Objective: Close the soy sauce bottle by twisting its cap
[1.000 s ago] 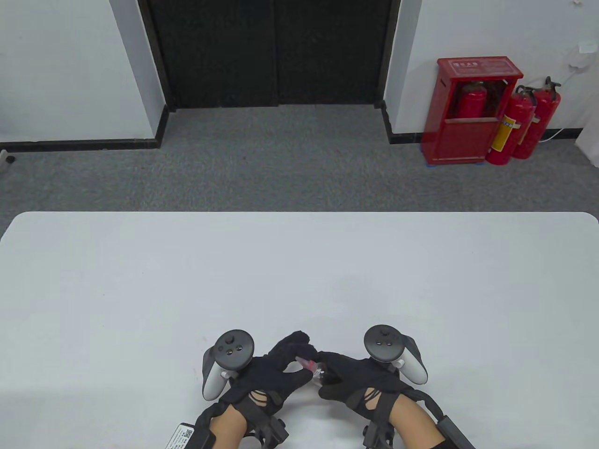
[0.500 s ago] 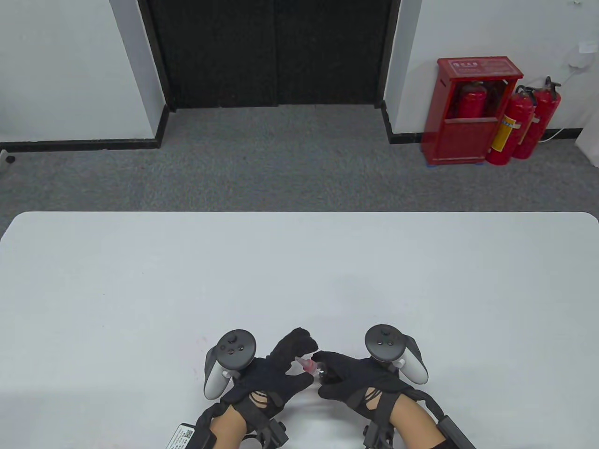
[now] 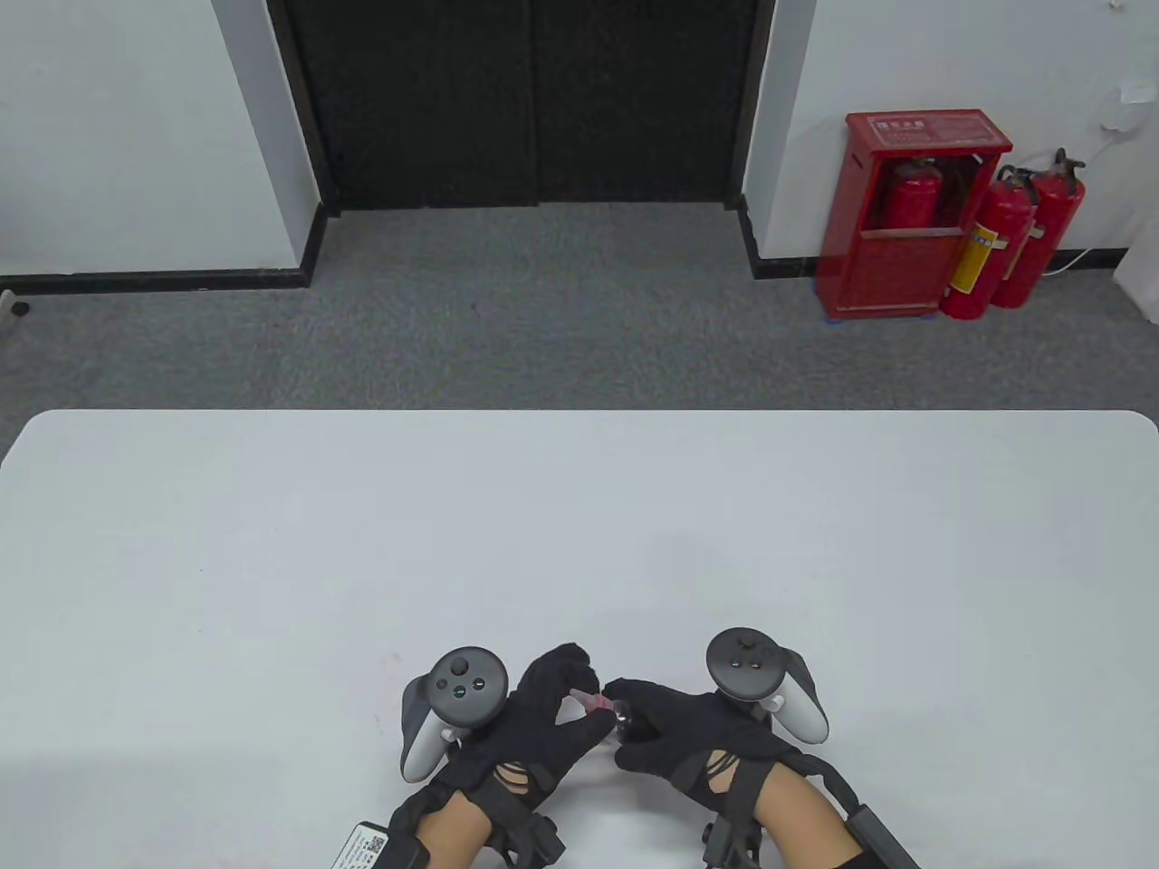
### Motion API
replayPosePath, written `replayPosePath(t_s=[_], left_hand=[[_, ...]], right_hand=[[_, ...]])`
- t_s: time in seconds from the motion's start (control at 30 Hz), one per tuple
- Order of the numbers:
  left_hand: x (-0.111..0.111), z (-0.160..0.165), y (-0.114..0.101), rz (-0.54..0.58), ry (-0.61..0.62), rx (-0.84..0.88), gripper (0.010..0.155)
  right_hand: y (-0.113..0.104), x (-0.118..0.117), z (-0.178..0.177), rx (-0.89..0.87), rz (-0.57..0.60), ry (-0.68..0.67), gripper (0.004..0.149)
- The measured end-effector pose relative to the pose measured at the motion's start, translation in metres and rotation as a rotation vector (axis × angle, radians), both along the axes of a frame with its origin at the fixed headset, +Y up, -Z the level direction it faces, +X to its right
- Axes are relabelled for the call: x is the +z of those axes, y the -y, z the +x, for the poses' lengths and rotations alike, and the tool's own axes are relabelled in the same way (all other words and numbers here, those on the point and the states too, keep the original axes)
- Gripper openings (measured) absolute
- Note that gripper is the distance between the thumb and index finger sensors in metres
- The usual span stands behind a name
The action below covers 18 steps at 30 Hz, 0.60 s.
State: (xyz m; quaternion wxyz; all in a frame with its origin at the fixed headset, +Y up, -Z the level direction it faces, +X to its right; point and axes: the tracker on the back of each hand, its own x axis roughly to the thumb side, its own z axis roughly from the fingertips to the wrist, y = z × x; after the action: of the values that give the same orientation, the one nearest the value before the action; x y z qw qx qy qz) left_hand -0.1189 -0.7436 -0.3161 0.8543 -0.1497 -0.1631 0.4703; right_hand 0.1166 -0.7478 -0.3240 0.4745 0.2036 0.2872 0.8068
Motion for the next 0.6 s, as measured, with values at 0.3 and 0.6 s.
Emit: replayPosePath(t_s=[0.3,0.6], left_hand=[[-0.0007,-0.0006,-0.001,0.007,0.007,-0.003,0.066],[-0.0022,-0.001,0.0016,-0.023,0.023,0.032,0.065]], right_hand=[[0.0007,0.0002,0.0002,0.005,-0.009,-0.002,0.076],[0.0007,0.0004,0.0008,0.005,-0.014,0.002,0.076]])
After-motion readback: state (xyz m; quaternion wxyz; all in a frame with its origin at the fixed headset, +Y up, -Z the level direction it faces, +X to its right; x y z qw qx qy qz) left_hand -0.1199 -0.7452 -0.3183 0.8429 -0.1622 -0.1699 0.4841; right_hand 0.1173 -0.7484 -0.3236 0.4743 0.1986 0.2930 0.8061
